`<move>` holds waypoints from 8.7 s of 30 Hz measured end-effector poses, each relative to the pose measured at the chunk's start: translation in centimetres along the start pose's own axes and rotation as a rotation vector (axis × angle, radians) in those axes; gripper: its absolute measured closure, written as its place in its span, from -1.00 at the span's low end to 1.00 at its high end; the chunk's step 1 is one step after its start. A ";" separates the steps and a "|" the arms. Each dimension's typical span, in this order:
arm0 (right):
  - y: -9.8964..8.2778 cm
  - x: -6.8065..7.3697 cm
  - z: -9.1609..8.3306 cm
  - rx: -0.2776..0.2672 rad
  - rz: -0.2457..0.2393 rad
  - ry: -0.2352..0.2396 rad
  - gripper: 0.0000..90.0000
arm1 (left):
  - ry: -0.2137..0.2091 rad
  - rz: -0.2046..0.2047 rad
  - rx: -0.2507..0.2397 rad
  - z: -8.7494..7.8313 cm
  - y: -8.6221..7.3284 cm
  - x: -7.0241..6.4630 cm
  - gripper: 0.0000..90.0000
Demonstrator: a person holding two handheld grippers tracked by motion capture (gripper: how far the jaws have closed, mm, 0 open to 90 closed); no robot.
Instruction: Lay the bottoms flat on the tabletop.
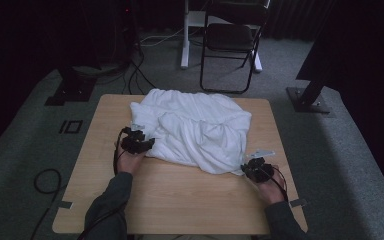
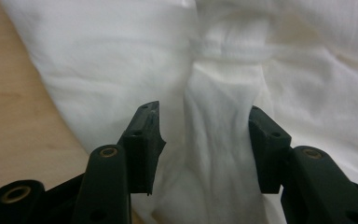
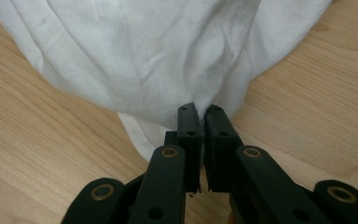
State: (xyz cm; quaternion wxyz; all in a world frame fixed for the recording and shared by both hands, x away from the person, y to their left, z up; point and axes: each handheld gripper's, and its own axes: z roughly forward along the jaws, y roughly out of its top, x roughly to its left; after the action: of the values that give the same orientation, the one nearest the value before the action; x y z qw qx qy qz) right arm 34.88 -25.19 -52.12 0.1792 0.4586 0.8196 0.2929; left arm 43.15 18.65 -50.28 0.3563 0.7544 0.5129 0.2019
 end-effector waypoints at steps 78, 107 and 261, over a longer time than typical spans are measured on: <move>-0.3 4.9 -8.8 -0.209 -0.107 0.074 0.90 | -0.151 -0.062 -0.115 -12.5 -7.3 -2.7 0.89; 5.5 4.0 -2.5 -0.260 -0.046 0.133 0.02 | -0.102 0.045 -0.029 -5.8 -3.0 -5.5 -0.17; -9.0 -4.9 -6.0 -0.029 0.320 -0.255 0.76 | -0.070 0.088 0.029 0.1 -5.8 -8.9 0.69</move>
State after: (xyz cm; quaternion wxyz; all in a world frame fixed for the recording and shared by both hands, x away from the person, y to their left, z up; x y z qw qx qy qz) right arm 28.18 -34.93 -53.22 0.2393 0.6138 0.7026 0.2691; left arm 36.07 11.71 -54.18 0.3541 0.7880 0.4692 0.1834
